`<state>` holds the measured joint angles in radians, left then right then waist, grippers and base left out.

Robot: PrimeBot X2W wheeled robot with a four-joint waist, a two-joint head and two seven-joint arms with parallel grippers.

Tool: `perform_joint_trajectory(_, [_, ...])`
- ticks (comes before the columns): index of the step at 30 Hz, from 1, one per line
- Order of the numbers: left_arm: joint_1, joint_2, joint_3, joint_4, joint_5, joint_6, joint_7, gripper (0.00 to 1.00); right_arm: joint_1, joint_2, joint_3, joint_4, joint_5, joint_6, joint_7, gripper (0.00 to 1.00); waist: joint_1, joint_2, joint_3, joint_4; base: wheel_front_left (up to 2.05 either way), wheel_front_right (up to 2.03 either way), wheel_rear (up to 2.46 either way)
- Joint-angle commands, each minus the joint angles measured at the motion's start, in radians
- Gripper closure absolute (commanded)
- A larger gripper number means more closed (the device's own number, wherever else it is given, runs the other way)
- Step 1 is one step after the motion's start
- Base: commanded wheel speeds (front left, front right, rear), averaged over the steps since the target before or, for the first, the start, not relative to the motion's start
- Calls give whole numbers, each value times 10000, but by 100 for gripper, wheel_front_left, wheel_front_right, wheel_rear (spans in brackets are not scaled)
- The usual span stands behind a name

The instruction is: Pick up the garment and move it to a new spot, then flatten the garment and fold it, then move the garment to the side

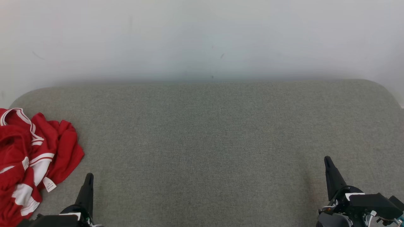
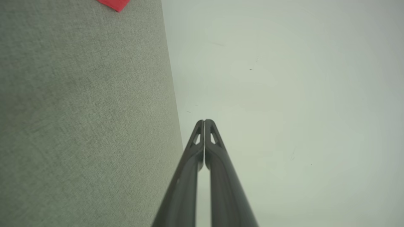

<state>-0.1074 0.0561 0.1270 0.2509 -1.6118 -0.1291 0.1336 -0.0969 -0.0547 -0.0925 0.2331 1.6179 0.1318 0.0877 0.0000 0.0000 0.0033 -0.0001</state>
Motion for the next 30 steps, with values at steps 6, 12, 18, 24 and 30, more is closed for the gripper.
perform_joint_trajectory(6, [-133,-27,19,16,21,-30,34,100,1,17,-29,-14,-51,-21,9,100,0,0,0,0,0,0,0])
perform_joint_trajectory(12, [-133,-32,25,16,27,-30,40,100,2,19,-33,-14,-55,-21,15,100,0,0,0,0,0,0,0])
perform_joint_trajectory(18, [-134,-36,30,17,32,-30,45,100,1,21,-37,-13,-60,-21,18,100,0,0,0,0,0,0,0])
perform_joint_trajectory(24, [-134,-39,34,17,37,-30,51,100,1,24,-40,-13,-65,-21,23,100,0,0,0,0,0,0,0])
perform_joint_trajectory(30, [-135,-41,39,16,40,-31,54,100,1,26,-43,-13,-70,-21,26,100,0,0,0,0,0,0,0])
